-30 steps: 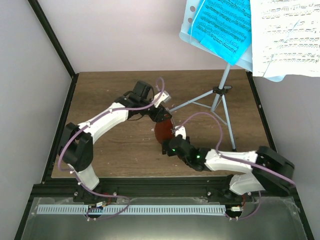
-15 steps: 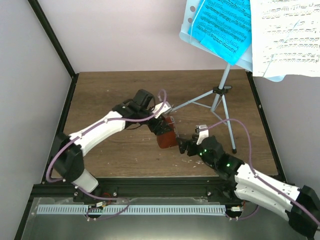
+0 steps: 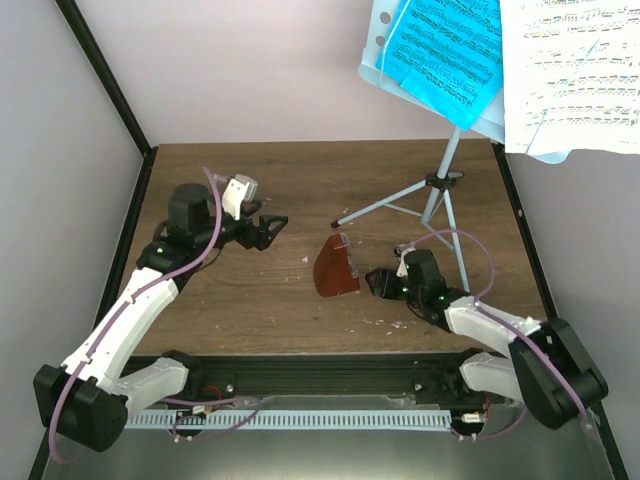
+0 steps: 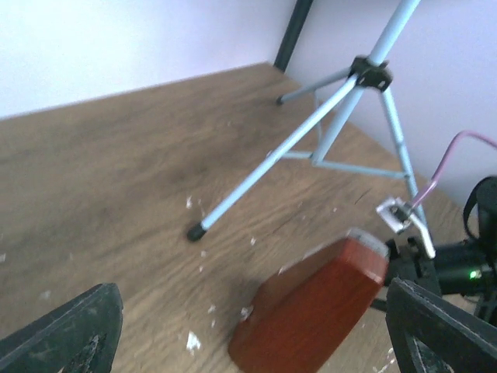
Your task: Pack up the instrument practice props
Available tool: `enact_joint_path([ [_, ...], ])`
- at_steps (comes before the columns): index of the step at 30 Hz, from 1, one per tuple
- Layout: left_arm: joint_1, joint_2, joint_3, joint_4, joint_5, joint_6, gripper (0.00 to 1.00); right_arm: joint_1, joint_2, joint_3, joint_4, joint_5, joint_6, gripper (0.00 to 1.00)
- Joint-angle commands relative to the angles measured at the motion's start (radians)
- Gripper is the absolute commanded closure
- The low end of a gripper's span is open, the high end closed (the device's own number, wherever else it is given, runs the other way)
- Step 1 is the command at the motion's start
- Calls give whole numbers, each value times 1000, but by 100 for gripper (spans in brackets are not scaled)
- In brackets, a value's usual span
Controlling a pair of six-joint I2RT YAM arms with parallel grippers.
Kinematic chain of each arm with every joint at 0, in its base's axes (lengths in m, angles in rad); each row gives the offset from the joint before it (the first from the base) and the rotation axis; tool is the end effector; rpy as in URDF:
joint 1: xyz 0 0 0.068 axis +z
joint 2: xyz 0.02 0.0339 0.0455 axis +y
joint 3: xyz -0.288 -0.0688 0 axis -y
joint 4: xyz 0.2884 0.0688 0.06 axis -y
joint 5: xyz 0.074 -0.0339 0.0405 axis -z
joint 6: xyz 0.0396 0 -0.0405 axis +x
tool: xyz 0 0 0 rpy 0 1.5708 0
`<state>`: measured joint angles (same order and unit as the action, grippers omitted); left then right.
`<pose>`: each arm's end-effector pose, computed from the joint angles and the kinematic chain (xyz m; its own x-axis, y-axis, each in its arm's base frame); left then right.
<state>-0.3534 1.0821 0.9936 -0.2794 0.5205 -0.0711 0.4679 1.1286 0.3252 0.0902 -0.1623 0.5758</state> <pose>0.2544 -0.1149 0.3631 -0.3888 0.0777 -0.9180 0.7098 0.6605 -0.2447 0.1985 0.1075 0.1339 -0.7915 0.2021 -0.5768 -0.1468 0.8532 0.5005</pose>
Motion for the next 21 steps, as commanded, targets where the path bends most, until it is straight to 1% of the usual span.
enact_joint_path([
  [1,-2,-27,-60,-17,-94,-24,6,-4,90,81,127,-92,-61,34],
  [4,-1,-23,-57,-11,-96,-32,7,11,126,65,235,-163,-149,39],
  [8,-1,-32,-59,-15,-107,-30,7,101,160,108,226,-183,-271,41],
  [11,-1,-41,-64,-16,-131,-24,7,160,186,114,276,-251,-277,42],
  [13,-1,-46,-62,-19,-148,-19,7,207,215,110,326,-266,-266,43],
  [16,-1,-50,-67,-17,-166,-19,7,277,287,135,355,-225,-262,43],
  [21,-2,-53,-72,-12,-177,-22,7,307,404,201,410,-189,-289,49],
])
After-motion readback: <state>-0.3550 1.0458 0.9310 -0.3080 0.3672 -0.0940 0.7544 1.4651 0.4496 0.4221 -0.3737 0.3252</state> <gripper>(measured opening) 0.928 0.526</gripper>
